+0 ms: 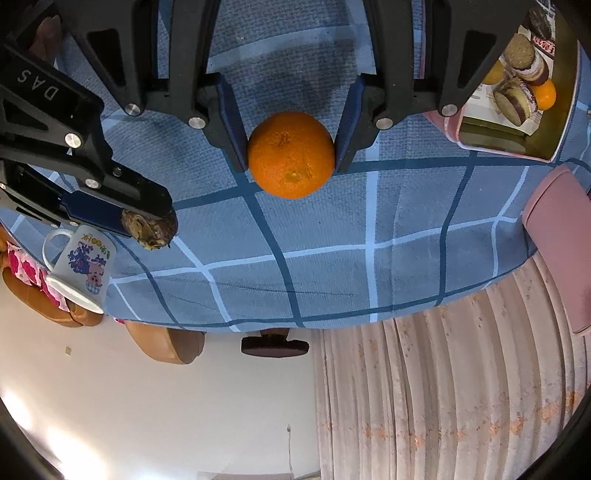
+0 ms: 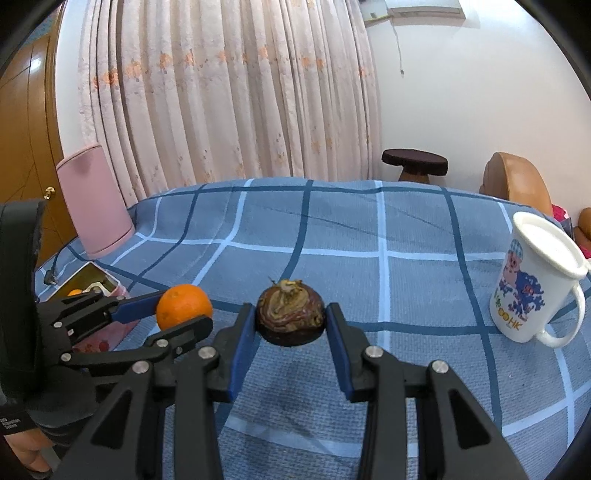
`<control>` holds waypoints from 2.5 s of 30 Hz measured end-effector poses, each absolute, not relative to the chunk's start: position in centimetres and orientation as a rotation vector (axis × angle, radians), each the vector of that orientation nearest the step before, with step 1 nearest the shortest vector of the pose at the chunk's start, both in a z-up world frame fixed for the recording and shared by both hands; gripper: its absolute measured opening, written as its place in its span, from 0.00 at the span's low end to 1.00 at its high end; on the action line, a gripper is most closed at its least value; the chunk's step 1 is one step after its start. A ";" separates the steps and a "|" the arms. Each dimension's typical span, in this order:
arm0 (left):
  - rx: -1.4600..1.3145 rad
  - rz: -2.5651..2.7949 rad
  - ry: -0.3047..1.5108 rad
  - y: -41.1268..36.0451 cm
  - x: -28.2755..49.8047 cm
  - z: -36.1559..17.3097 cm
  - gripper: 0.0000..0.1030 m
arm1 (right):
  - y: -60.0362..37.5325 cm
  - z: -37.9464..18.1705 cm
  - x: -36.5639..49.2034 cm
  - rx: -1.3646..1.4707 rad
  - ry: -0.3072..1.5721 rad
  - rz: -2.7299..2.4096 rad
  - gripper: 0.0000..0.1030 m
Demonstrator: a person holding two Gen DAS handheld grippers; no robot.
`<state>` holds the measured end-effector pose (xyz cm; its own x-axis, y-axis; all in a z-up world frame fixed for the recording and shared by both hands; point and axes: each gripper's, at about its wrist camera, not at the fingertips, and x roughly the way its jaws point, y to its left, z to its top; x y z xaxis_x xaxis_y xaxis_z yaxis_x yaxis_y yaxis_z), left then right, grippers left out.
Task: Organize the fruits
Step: 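Carry the orange in left tool over the tin while right tool carries the brown fruit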
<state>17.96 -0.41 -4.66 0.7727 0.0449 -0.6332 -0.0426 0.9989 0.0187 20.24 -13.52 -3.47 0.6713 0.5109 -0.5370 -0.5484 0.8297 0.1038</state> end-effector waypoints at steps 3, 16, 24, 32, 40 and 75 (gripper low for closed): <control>0.008 0.054 0.657 -0.5 17.5 -4.3 0.48 | -13.6 -3.3 19.8 -0.070 0.562 0.604 0.41; 0.009 0.069 0.579 -0.4 15.9 -3.5 0.48 | -13.5 -2.6 18.6 -0.093 0.479 0.609 0.40; 0.003 0.084 0.544 -0.2 14.8 -3.2 0.48 | -13.6 -2.3 17.6 -0.107 0.425 0.606 0.41; 0.000 0.086 0.540 -0.1 13.1 -2.8 0.48 | -13.1 -2.3 17.0 -0.090 0.440 0.635 0.40; -0.005 0.122 0.510 2.2 10.0 -1.0 0.48 | -10.6 0.0 15.2 -0.097 0.416 0.692 0.40; -0.132 0.347 0.570 16.7 4.1 -2.1 0.48 | 6.1 -0.8 11.2 -0.243 0.515 0.950 0.41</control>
